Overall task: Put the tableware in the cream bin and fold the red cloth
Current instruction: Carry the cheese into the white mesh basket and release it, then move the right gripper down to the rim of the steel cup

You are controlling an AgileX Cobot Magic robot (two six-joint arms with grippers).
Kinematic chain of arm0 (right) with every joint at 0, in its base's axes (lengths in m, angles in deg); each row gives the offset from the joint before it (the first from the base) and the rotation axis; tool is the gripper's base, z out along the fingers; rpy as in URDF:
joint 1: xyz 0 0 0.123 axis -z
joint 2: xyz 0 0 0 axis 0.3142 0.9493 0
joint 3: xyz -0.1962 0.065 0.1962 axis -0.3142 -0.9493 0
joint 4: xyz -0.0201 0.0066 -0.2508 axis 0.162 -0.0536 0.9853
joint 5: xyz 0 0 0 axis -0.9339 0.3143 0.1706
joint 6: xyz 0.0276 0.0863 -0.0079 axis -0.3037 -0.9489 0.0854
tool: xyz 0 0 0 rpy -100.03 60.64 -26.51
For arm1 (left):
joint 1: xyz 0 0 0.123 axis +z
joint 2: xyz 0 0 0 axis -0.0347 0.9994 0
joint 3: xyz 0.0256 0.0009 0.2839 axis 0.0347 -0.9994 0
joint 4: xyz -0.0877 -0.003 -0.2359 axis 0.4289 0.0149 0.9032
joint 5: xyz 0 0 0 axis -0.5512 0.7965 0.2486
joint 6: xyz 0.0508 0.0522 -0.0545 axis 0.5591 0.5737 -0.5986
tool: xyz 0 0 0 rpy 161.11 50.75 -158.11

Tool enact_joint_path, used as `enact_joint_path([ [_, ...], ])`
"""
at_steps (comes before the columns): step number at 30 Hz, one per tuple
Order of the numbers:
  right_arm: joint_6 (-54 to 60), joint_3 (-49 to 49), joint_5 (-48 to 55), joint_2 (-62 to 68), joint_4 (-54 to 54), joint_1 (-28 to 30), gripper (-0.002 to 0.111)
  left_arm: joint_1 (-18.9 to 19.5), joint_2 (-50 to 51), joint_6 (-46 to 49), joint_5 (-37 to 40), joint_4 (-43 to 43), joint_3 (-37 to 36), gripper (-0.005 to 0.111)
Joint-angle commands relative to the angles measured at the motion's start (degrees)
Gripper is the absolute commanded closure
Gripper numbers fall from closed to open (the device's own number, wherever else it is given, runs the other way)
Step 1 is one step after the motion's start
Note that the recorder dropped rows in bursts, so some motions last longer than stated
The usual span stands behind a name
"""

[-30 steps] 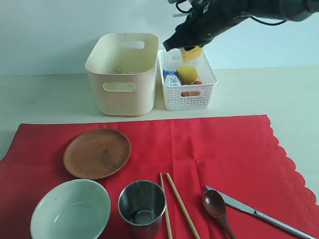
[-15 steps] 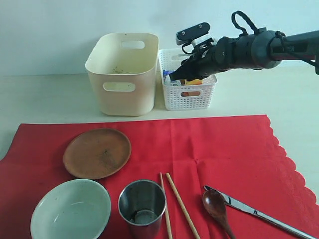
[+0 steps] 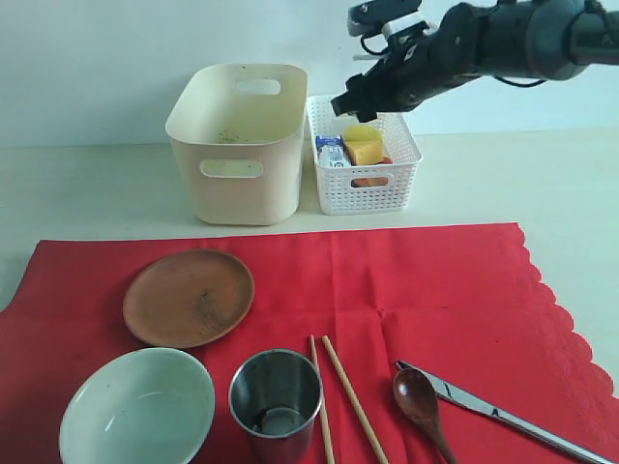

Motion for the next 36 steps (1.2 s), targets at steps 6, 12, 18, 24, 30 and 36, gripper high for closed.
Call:
enact_joint_path([
  [6, -1.70, 0.38, 18.33, -11.55, -5.04, -0.02, 0.045, 0.09, -0.31, 0.01, -0.64, -0.05, -0.19, 0.107],
  [12, -1.57, 0.38, 25.09, -15.51, -8.19, -0.02, 0.045, 0.09, -0.31, 0.01, -0.64, -0.05, -0.19, 0.107],
  [18, -0.58, 0.38, 32.38, -17.50, -11.53, -0.02, 0.045, 0.09, -0.31, 0.01, -0.64, -0.05, -0.19, 0.107],
  [24, 1.67, -3.52, 35.39, -19.50, -15.56, -0.02, 0.045, 0.09, -0.31, 0.01, -0.64, -0.05, -0.19, 0.107],
  [30, 3.64, -13.93, 31.62, -24.20, -16.56, -0.02, 0.045, 0.09, -0.31, 0.01, -0.64, -0.05, -0.19, 0.107],
  [36, 3.75, -22.76, 29.76, -29.49, -17.10, -0.02, 0.045, 0.09, -0.31, 0.01, -0.64, -0.05, -0.19, 0.107],
])
